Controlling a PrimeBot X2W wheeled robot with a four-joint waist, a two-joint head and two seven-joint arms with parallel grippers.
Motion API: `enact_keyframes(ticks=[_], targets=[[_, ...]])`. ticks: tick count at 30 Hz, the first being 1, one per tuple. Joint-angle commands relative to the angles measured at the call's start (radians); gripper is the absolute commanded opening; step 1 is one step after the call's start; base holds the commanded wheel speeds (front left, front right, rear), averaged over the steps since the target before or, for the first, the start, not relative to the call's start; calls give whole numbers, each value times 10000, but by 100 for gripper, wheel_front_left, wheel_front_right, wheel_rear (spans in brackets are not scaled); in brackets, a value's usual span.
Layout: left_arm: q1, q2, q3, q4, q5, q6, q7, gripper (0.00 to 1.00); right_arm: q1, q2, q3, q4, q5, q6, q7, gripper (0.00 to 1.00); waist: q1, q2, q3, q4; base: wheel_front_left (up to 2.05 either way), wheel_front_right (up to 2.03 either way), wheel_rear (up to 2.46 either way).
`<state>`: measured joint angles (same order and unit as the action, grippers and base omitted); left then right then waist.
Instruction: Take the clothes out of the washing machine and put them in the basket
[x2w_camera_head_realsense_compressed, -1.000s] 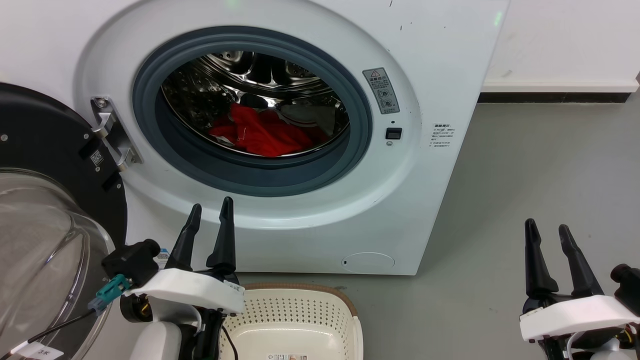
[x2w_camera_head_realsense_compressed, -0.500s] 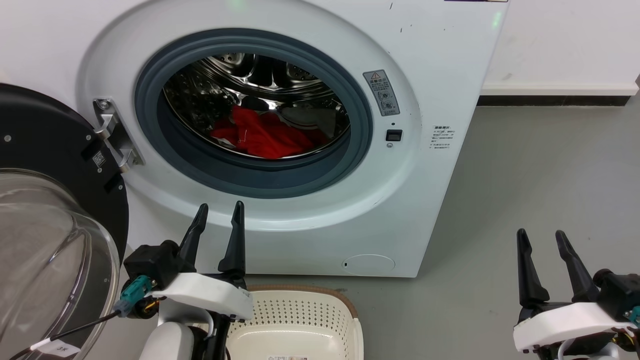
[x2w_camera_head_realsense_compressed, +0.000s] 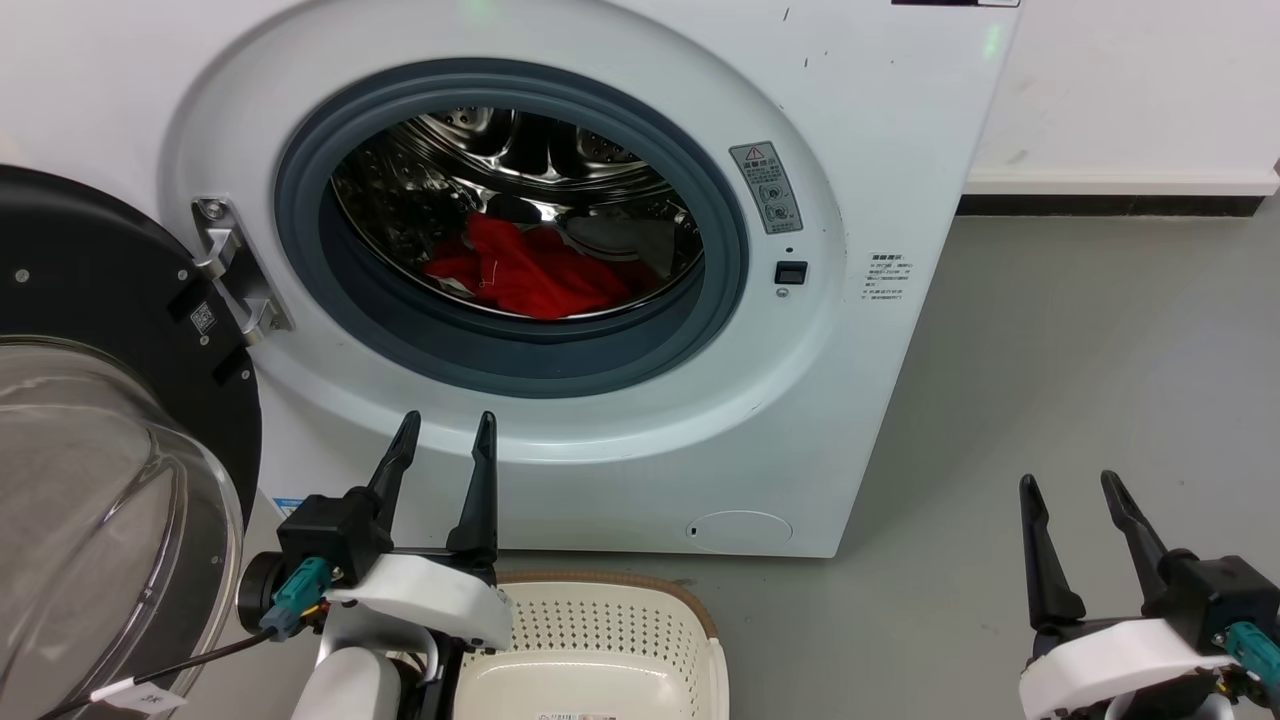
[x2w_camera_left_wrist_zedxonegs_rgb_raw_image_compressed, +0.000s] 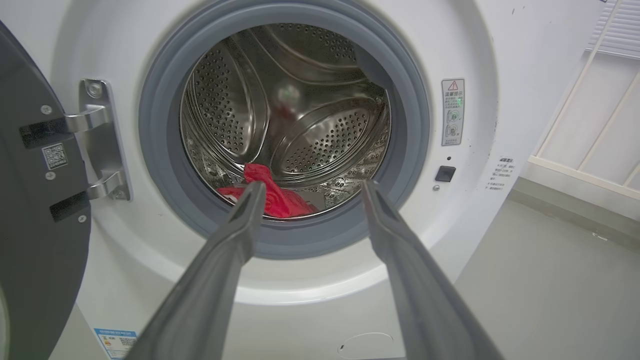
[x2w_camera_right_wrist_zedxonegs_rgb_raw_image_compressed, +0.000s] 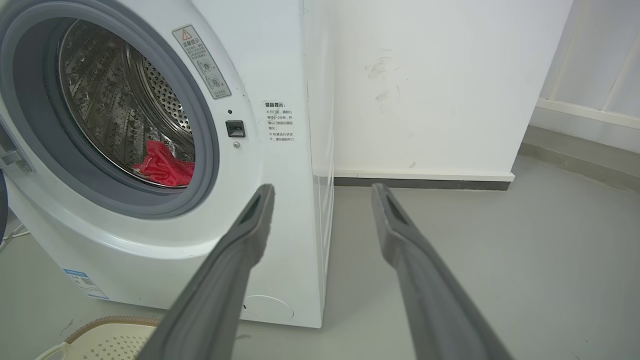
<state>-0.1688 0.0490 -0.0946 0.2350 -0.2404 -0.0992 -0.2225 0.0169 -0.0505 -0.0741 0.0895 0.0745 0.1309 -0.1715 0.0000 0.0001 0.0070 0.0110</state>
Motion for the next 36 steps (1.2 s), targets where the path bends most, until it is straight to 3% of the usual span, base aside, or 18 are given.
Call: enact_keyframes(ticks=[1, 22, 36], targets=[[-137, 19, -11, 19, 241, 36, -86, 100, 49, 3, -4, -59, -269, -3, -63, 100, 0, -1, 0, 6, 0, 0, 0], [-201, 19, -106, 273, 1633, 206, -453, 100, 78, 7, -72, 102, -1745, -3, -271, 100, 0, -1, 60, 40, 0, 0, 0], [-138, 18, 25, 345, 1474, 277, -432, 100, -8, 7, -119, 247, -1554, -3, -325, 100, 0, -1, 63, 61, 0, 0, 0]])
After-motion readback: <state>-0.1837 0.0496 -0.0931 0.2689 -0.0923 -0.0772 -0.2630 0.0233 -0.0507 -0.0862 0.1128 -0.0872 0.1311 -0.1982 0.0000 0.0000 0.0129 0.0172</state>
